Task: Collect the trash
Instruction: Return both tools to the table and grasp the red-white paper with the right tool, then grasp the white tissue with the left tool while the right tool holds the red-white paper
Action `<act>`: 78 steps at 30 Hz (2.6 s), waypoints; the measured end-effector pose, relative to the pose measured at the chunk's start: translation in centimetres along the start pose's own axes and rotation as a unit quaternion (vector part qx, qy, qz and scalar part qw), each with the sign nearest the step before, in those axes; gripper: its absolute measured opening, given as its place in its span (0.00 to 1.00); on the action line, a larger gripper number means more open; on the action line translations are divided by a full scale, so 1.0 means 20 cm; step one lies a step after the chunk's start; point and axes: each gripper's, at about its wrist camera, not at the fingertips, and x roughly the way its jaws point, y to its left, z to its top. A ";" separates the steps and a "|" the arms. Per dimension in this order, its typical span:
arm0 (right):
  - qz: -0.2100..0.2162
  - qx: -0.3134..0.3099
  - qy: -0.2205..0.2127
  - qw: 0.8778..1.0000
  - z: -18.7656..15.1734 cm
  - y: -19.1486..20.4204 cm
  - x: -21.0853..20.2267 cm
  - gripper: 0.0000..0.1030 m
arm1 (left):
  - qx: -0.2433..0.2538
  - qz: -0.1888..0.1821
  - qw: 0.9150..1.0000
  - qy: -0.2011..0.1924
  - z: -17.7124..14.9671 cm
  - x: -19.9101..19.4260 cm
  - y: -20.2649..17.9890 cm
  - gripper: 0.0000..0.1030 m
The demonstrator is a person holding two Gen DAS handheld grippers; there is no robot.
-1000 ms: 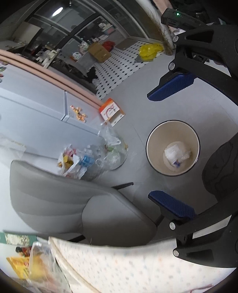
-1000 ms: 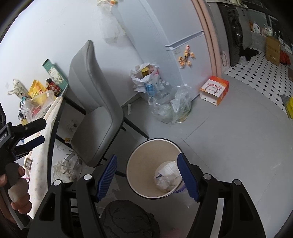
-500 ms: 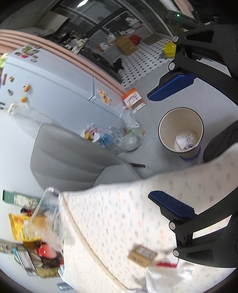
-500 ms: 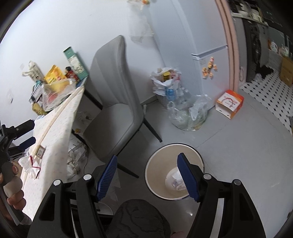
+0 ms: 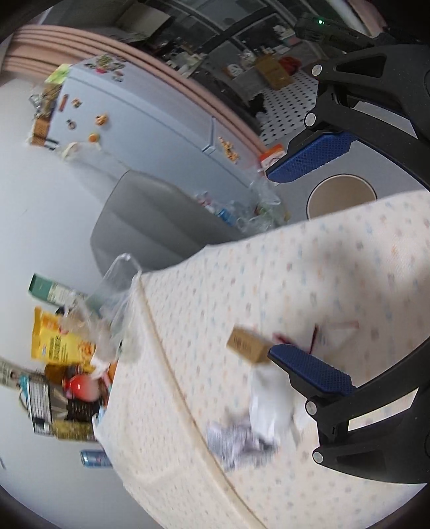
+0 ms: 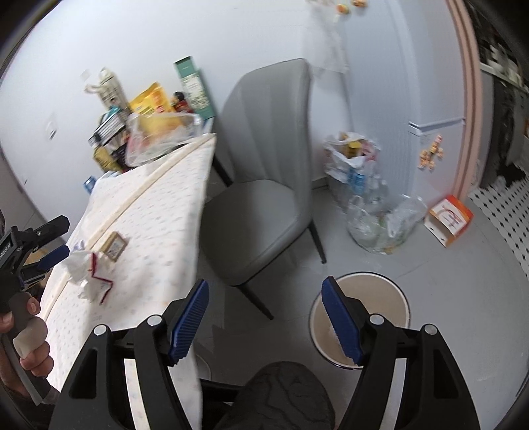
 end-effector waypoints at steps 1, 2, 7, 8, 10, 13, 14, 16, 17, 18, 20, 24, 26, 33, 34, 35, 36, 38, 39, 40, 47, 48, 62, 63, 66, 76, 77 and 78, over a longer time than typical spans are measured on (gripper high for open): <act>0.003 -0.004 0.000 1.000 0.00 0.02 0.01 0.68 | -0.004 0.001 1.000 -0.003 0.00 -0.02 0.03 0.94; 0.007 -0.008 0.001 1.000 0.00 0.06 0.02 0.68 | -0.009 0.003 1.000 -0.007 0.00 -0.04 0.07 0.94; 0.027 -0.034 0.010 0.999 0.01 0.26 0.07 0.68 | -0.035 0.009 0.999 -0.015 -0.01 -0.12 0.26 0.84; 0.031 -0.040 0.012 0.999 0.01 0.31 0.08 0.68 | -0.039 0.011 0.999 -0.016 -0.01 -0.13 0.29 0.82; 0.038 -0.051 0.018 0.998 0.01 0.38 0.10 0.67 | -0.052 0.017 0.998 -0.019 -0.02 -0.16 0.36 0.75; 0.048 -0.069 0.024 0.996 0.00 0.49 0.12 0.66 | -0.066 0.024 0.997 -0.022 -0.03 -0.18 0.45 0.71; 0.051 -0.074 0.026 0.996 0.00 0.52 0.13 0.66 | -0.073 0.026 0.997 -0.022 -0.04 -0.19 0.49 0.69; 0.058 -0.087 0.032 0.994 -0.01 0.59 0.15 0.66 | -0.088 0.026 0.996 -0.020 -0.05 -0.20 0.56 0.63; 0.060 -0.093 0.036 0.993 -0.02 0.63 0.17 0.66 | -0.092 0.025 0.995 -0.019 -0.05 -0.20 0.58 0.61; 0.064 -0.100 0.042 0.992 -0.03 0.67 0.18 0.66 | -0.098 0.023 0.995 -0.017 -0.05 -0.20 0.60 0.59; 0.070 -0.108 0.050 0.990 -0.05 0.73 0.21 0.65 | -0.106 0.016 0.994 -0.015 -0.06 -0.20 0.63 0.56; 0.091 -0.131 0.067 0.985 -0.10 0.87 0.26 0.61 | -0.106 -0.002 0.994 -0.011 -0.06 -0.19 0.64 0.51; 0.099 -0.143 0.074 0.982 -0.12 0.94 0.28 0.59 | -0.104 -0.004 0.995 -0.008 -0.06 -0.17 0.62 0.51; 0.111 -0.161 0.110 0.974 -0.19 1.07 0.41 0.39 | -0.096 0.005 0.995 0.003 -0.05 -0.13 0.58 0.52; 0.112 -0.166 0.114 0.973 -0.20 1.08 0.43 0.34 | -0.096 0.008 0.995 0.004 -0.05 -0.14 0.58 0.52; 0.111 -0.172 0.118 0.972 -0.21 1.10 0.45 0.29 | -0.094 0.012 0.996 0.005 -0.06 -0.14 0.59 0.52; 0.107 -0.176 0.122 0.971 -0.22 1.10 0.46 0.19 | -0.093 0.015 0.996 0.006 -0.06 -0.14 0.59 0.52; 0.101 -0.177 0.112 0.973 -0.21 1.10 0.47 0.11 | -0.091 0.019 0.996 0.009 -0.06 -0.14 0.60 0.52; 0.108 -0.168 0.115 0.973 -0.21 1.09 0.48 0.10 | -0.088 0.021 0.996 0.011 -0.05 -0.14 0.59 0.52; 0.111 -0.163 0.115 0.974 -0.20 1.08 0.48 0.10 | -0.086 0.022 0.996 0.011 -0.05 -0.14 0.59 0.53; 0.113 -0.142 0.094 0.979 -0.15 0.96 0.39 0.10 | -0.064 0.014 0.997 0.027 -0.06 -0.05 0.48 0.54; 0.113 -0.138 0.090 0.980 -0.13 0.93 0.38 0.10 | -0.062 0.013 0.998 0.030 -0.06 -0.04 0.46 0.54; 0.107 -0.104 0.067 0.987 -0.08 0.74 0.27 0.10 | -0.036 0.079 0.996 0.005 0.00 -0.03 0.39 0.04; 0.108 -0.103 0.066 0.987 -0.08 0.74 0.27 0.10 | -0.036 0.075 0.997 -0.001 0.02 -0.07 0.39 0.04; 0.113 -0.101 0.060 0.987 -0.08 0.74 0.25 0.10 | -0.033 0.074 0.997 -0.018 0.06 -0.16 0.38 0.04; 0.113 -0.090 0.035 0.989 -0.04 0.67 0.13 0.10 | -0.024 0.056 0.998 -0.035 0.10 -0.24 0.28 0.04; 0.112 -0.087 0.033 0.989 -0.04 0.65 0.12 0.10 | -0.020 0.052 0.998 -0.034 0.10 -0.23 0.25 0.04; 0.110 -0.084 0.031 0.990 -0.03 0.63 0.11 0.10 | -0.015 0.047 0.998 -0.032 0.10 -0.22 0.21 0.04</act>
